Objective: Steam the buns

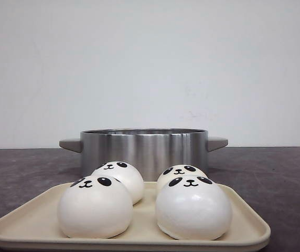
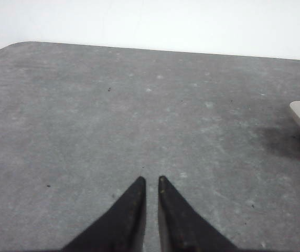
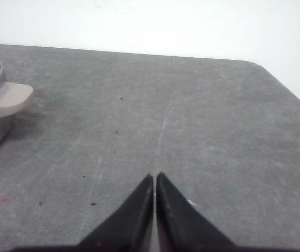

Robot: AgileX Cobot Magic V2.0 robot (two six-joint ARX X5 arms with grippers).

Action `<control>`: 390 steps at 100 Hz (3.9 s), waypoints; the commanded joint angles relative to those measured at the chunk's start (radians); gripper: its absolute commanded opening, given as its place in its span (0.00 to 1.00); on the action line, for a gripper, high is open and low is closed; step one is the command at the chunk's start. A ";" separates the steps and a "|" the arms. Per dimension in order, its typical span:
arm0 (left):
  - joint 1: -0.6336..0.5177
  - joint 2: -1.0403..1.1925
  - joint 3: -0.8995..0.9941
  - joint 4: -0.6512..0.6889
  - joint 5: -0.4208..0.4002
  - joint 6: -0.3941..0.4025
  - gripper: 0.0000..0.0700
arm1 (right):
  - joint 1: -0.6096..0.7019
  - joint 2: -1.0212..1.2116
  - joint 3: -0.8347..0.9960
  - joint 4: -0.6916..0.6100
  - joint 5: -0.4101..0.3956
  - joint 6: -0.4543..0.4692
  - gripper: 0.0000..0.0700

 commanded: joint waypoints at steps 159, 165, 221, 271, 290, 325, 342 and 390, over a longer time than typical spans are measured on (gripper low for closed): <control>0.000 0.122 0.488 -0.162 0.585 -0.498 0.01 | 0.003 0.115 0.584 -0.163 -0.485 0.430 0.01; 0.000 0.195 0.608 -0.300 0.564 -0.341 0.01 | 0.003 0.165 0.681 -0.239 -0.441 0.359 0.01; -0.068 0.364 0.869 -0.510 0.424 -0.165 0.99 | 0.003 0.372 0.943 -0.347 -0.602 0.373 1.00; -0.143 0.364 0.869 -0.666 0.358 -0.019 0.98 | 0.179 0.764 0.949 -0.552 -0.404 0.268 0.99; -0.164 0.364 0.868 -0.686 0.356 -0.019 0.96 | 0.415 0.971 0.969 -0.686 -0.257 0.310 0.98; -0.196 0.364 0.869 -0.684 0.358 -0.051 0.96 | 0.614 1.316 0.969 -0.548 -0.208 0.475 0.98; -0.217 0.364 0.868 -0.684 0.358 -0.057 0.96 | 0.620 1.439 0.969 -0.460 -0.209 0.503 0.98; -0.248 0.364 0.868 -0.683 0.349 -0.056 0.96 | 0.638 1.606 0.975 -0.338 -0.181 0.536 0.98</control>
